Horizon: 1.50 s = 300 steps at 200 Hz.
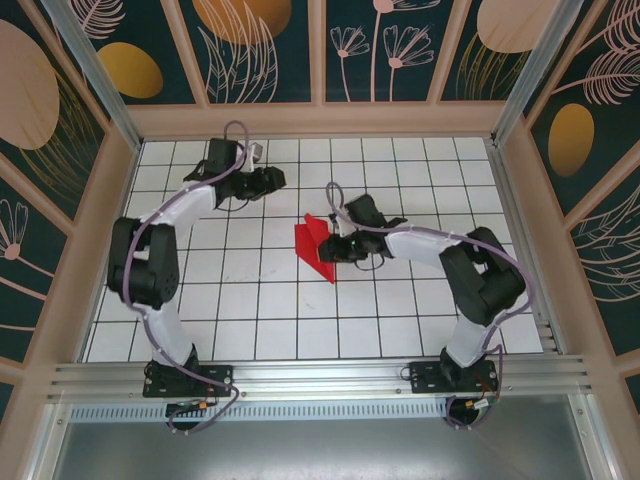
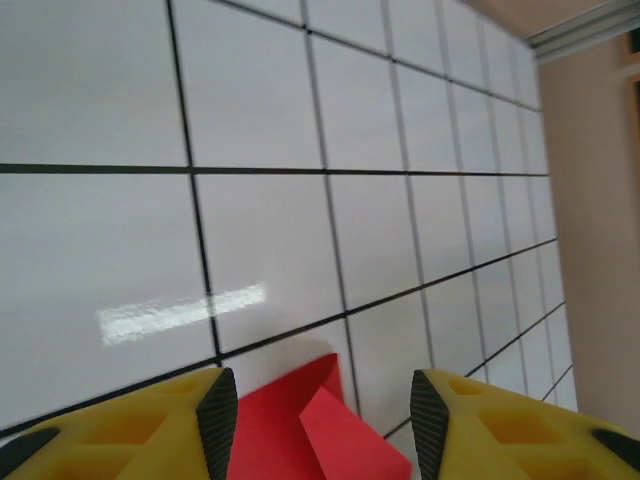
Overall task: Fold a paper plane with a square sheet of paper (fold left side to right side)
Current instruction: Fourth fold the wing at the center of the table, then turn over the paper at the center of the table.
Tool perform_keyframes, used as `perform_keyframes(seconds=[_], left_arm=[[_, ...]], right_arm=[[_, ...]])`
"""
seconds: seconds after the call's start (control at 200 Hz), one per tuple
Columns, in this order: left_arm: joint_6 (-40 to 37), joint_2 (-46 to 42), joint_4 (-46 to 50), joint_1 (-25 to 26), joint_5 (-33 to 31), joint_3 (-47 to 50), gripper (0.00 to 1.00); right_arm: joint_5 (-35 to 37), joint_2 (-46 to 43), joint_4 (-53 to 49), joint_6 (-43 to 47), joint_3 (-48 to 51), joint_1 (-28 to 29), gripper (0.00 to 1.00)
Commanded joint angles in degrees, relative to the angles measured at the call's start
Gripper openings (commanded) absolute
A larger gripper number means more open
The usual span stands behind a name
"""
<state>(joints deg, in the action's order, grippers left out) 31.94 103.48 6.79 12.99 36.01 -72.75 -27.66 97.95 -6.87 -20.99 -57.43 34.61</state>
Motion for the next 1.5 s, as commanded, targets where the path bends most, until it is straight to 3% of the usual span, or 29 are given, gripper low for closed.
perform_keyframes(seconds=[0.0, 0.22, 0.375, 0.761, 0.831, 0.926, 1.076, 1.196, 1.496], left_arm=[[3.85, -1.22, -6.41, 1.57, 3.03, 8.86, 0.52], [8.33, 1.49, -14.03, 7.11, 3.28, 15.55, 0.51], [10.08, 5.49, -16.78, 9.05, 3.81, 14.2, 0.51], [10.69, 12.83, -16.89, 10.6, 6.04, 8.42, 0.48], [10.79, 13.69, -16.81, 10.74, 6.41, 7.32, 0.46], [10.69, 14.87, -17.04, 10.82, 7.07, 6.17, 0.37], [10.48, 14.46, -17.73, 10.81, 7.68, 5.25, 0.16], [10.08, 10.3, -17.68, 10.82, 7.28, 4.82, 0.06], [11.52, -4.21, -17.11, 10.8, 6.74, 0.7, 0.08]], right_arm=[[4.86, -5.04, 0.92, 1.35, -2.36, -2.94, 0.4], [10.99, -10.52, 2.79, 1.44, -0.04, -6.31, 0.44], [14.94, -17.2, 7.42, -0.72, 6.05, -7.21, 0.58], [13.08, -32.35, 19.21, -6.6, 19.68, -11.94, 0.8], [12.44, -35.06, 22.06, -8.32, 22.28, -12.71, 0.88], [10.91, -38.2, 26.04, -11.07, 25.54, -13.89, 0.99], [6.32, -39.7, 30.21, -15.45, 28.78, -15.85, 0.99], [0.77, -39.39, 34.19, -18.2, 30.99, -17.7, 0.99], [-17.33, -33.42, 46.58, -20.54, 30.85, -21.2, 0.99]])
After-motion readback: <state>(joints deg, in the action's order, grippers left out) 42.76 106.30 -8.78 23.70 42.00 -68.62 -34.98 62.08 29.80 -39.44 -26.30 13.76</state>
